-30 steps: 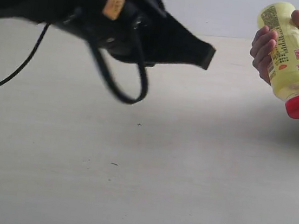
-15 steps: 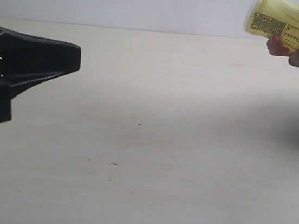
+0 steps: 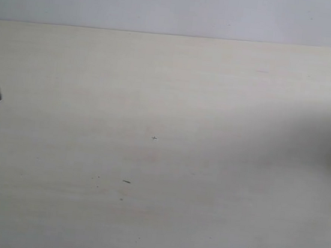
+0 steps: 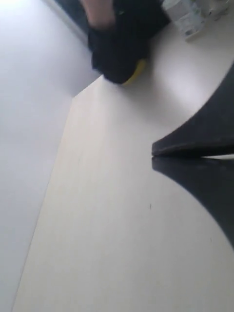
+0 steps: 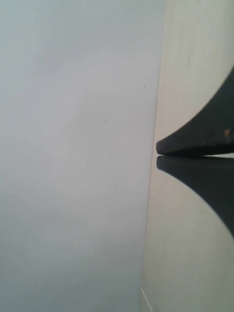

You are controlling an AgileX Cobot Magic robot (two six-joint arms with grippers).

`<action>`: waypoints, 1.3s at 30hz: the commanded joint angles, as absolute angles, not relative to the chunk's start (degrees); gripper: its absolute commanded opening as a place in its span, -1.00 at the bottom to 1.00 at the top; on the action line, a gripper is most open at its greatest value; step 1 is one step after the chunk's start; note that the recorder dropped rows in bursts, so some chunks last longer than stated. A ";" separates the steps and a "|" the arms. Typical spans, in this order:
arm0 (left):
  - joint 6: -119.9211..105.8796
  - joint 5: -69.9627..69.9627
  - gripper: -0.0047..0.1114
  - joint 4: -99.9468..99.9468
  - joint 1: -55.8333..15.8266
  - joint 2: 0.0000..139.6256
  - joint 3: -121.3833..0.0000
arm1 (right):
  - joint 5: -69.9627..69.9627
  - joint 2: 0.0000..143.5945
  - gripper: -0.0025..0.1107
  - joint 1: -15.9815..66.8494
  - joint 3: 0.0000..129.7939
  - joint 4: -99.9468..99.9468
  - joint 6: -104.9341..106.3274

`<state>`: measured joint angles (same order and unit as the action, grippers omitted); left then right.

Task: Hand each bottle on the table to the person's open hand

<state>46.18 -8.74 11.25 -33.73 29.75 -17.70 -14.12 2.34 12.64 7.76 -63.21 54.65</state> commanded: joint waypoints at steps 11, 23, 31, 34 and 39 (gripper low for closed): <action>38.94 -9.40 -0.92 10.28 -12.16 2.62 0.00 | -13.82 2.05 -0.96 12.30 7.65 -63.46 54.72; 29.73 -11.51 -0.92 14.57 -5.12 0.00 0.00 | -13.71 2.05 -0.96 12.30 7.65 -63.46 54.72; 14.96 -10.70 -0.92 5.01 -5.12 0.00 0.00 | -13.71 2.05 -0.96 12.30 7.65 -63.46 54.72; 14.96 -10.70 -0.92 5.13 -5.12 0.00 0.00 | -13.71 2.05 -0.96 12.30 7.65 -63.46 54.72; 14.96 -10.70 -0.92 5.13 -5.12 0.00 0.00 | -13.71 2.05 -0.96 12.30 7.65 -63.46 54.72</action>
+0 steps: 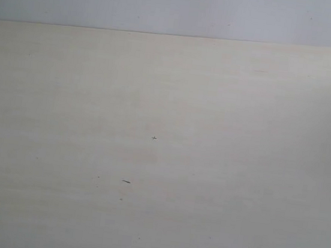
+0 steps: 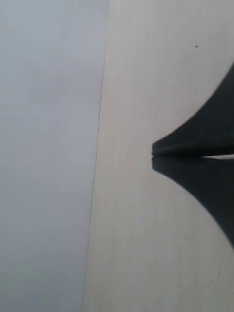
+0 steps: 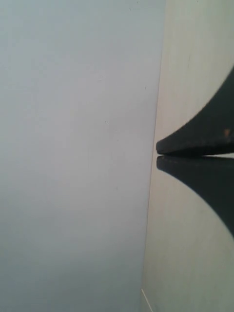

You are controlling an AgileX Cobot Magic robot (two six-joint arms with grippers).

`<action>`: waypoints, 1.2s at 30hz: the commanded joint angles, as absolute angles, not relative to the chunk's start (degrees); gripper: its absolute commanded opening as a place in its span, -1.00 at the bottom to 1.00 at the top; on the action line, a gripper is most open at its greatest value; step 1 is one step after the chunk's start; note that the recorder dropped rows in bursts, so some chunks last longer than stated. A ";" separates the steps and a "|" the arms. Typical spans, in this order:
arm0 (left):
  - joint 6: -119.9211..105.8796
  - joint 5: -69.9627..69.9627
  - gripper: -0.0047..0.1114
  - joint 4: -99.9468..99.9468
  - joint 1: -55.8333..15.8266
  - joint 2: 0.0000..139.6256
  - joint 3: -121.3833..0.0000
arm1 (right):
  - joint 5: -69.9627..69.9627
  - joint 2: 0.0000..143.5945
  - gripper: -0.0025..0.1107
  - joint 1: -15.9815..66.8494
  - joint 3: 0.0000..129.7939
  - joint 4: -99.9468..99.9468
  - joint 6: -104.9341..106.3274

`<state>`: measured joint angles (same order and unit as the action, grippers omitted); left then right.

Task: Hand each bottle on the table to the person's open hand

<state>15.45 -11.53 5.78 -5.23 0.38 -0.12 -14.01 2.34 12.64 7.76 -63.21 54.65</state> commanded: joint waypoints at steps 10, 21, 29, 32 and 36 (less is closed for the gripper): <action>14.96 -10.70 -0.92 5.13 -5.12 0.00 0.00 | -13.57 2.05 -0.96 12.30 7.65 -63.02 54.96; 14.96 -10.84 -0.92 5.24 -5.12 0.00 0.00 | -5.51 0.00 -0.96 1.64 0.00 -63.58 51.39; 14.96 -10.84 -0.92 5.35 -5.12 0.00 0.00 | -6.18 0.00 -0.96 -1.97 0.00 -60.90 52.73; 14.96 -10.84 -0.92 5.35 -5.12 0.00 0.00 | -5.13 0.00 -0.96 -1.97 0.00 -61.29 52.73; 14.96 -10.84 -0.92 5.35 -5.12 0.00 0.00 | -5.49 0.00 -0.96 -1.97 0.00 -55.27 46.14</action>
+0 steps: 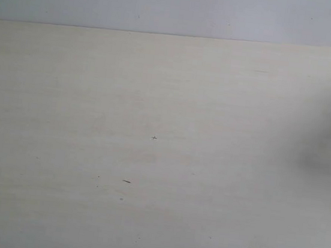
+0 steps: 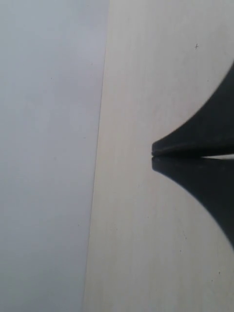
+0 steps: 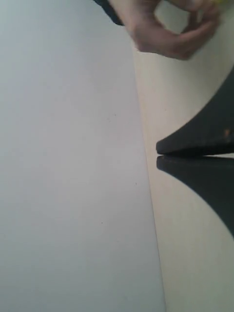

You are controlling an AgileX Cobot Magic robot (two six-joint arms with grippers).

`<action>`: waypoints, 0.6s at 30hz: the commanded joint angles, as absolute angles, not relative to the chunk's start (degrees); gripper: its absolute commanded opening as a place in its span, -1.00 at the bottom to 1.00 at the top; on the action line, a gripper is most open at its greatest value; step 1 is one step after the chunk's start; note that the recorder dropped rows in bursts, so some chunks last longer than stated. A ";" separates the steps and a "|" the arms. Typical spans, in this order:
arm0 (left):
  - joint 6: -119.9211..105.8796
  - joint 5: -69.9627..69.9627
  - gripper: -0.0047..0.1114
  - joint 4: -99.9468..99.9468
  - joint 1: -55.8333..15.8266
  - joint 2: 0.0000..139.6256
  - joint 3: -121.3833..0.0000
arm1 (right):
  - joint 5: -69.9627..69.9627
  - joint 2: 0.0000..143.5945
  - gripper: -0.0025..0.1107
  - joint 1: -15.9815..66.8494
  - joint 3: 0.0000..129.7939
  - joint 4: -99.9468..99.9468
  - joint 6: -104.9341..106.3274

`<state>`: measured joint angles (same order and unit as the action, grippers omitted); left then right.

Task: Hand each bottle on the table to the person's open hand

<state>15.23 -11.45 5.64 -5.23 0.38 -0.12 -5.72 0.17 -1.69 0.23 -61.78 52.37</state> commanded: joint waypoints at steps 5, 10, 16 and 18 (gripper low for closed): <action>14.96 -10.84 -0.92 5.35 -5.12 0.00 0.00 | -6.32 0.00 -0.96 -1.97 0.00 -4.80 -2.24; 14.96 -10.84 -0.92 5.35 -5.12 0.00 0.00 | -8.11 0.00 -0.96 -1.97 0.00 -4.72 -1.68; 14.96 -10.84 -0.92 5.35 -5.12 0.00 0.00 | -8.11 0.00 -0.96 -1.97 0.00 -4.72 -1.68; 14.96 -10.84 -0.92 5.35 -5.12 0.00 0.00 | -8.12 0.00 -0.96 -1.97 0.00 -4.72 -1.79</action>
